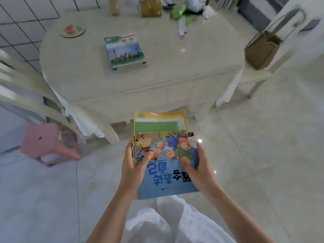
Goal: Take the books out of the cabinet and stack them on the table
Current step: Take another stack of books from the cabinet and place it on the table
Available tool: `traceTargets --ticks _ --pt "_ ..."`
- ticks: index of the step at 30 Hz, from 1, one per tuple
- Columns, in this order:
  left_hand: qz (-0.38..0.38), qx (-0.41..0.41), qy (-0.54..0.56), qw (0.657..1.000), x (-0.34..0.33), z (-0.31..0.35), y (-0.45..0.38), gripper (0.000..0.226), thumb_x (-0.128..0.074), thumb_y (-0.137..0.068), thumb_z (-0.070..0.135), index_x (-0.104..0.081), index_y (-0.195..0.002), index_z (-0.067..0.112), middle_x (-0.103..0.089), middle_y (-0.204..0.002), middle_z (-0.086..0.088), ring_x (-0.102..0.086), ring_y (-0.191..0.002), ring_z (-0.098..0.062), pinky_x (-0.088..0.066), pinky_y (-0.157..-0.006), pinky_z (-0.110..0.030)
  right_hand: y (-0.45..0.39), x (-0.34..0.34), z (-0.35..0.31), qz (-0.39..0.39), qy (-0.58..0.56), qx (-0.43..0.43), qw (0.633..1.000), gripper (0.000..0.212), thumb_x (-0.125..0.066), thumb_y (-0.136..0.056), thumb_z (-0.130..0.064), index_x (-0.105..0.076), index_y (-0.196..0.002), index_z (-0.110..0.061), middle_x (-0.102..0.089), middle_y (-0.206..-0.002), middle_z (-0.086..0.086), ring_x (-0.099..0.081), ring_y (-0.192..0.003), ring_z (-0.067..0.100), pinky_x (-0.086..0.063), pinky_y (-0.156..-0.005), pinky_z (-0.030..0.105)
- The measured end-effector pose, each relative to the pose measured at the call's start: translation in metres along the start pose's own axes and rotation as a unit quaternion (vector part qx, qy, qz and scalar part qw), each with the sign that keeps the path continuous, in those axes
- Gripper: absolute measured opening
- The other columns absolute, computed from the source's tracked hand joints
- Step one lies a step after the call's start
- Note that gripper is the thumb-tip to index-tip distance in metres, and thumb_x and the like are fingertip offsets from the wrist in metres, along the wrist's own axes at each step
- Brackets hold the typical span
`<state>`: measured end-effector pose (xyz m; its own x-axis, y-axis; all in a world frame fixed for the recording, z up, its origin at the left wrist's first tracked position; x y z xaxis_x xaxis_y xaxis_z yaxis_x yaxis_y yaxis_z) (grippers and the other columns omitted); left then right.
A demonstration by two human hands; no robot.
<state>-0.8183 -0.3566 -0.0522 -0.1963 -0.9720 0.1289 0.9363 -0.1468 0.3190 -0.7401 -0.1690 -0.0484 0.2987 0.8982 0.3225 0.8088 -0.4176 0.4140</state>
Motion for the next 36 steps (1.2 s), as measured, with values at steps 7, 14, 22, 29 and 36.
traceTargets --ticks 7,14,22,29,36 --pt "0.074 -0.005 0.038 0.997 -0.04 0.041 -0.076 0.054 -0.073 -0.084 0.026 -0.046 -0.131 0.031 -0.068 -0.113 0.004 -0.069 -0.099 -0.016 -0.057 -0.083 -0.04 -0.112 0.032 -0.056 -0.06 0.04 0.041 0.997 0.055 -0.064 -0.082 -0.027 -0.042 -0.131 -0.032 -0.069 -0.113 -0.012 -0.069 -0.097 0.014 -0.057 -0.08 0.05" --pt "0.13 0.0 0.055 0.99 -0.056 0.064 -0.14 0.053 -0.071 -0.086 0.017 -0.048 -0.132 0.028 -0.069 -0.109 0.004 -0.071 -0.089 -0.006 -0.056 -0.066 -0.021 -0.191 0.042 -0.092 -0.09 0.08 0.042 0.992 0.049 -0.068 -0.084 -0.03 -0.045 -0.127 -0.036 -0.069 -0.105 -0.012 -0.069 -0.092 0.016 -0.057 -0.079 0.048" --pt "0.115 -0.014 0.053 0.992 -0.061 0.092 -0.249 0.052 -0.069 -0.087 0.016 -0.046 -0.133 0.027 -0.068 -0.109 0.004 -0.071 -0.09 -0.007 -0.056 -0.065 -0.02 -0.297 0.027 -0.13 -0.089 0.058 -0.014 0.994 0.088 -0.064 -0.058 -0.066 -0.027 -0.134 -0.044 -0.063 -0.123 0.001 -0.065 -0.105 0.025 -0.055 -0.086 0.05" --pt "0.089 -0.037 0.014 0.995 -0.055 0.127 -0.355 0.061 -0.071 -0.086 0.021 -0.04 -0.139 0.027 -0.065 -0.117 0.01 -0.065 -0.1 0.0 -0.055 -0.085 -0.024 -0.388 0.014 -0.179 -0.089 0.027 -0.07 0.993 0.09 -0.07 -0.055 -0.063 -0.028 -0.133 -0.045 -0.067 -0.117 0.004 -0.069 -0.095 0.025 -0.058 -0.081 0.051" --pt "0.053 -0.038 0.004 0.998 -0.062 0.153 -0.439 0.066 -0.076 -0.081 0.025 -0.041 -0.137 0.028 -0.061 -0.121 0.016 -0.06 -0.11 0.002 -0.048 -0.099 -0.033 -0.465 0.024 -0.216 -0.12 -0.03 -0.149 0.981 0.074 -0.084 -0.067 -0.019 -0.043 -0.129 -0.015 -0.072 -0.108 0.007 -0.072 -0.089 0.026 -0.057 -0.083 0.05"
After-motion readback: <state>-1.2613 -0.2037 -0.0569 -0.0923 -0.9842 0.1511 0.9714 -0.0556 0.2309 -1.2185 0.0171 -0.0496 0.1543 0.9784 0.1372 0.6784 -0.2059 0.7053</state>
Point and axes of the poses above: each hand's wrist, its own y-axis away from the middle knuckle, its own x-axis out of the back of the hand, z = x × y, the point moved 1 cm from there along -y, towards the middle knuckle
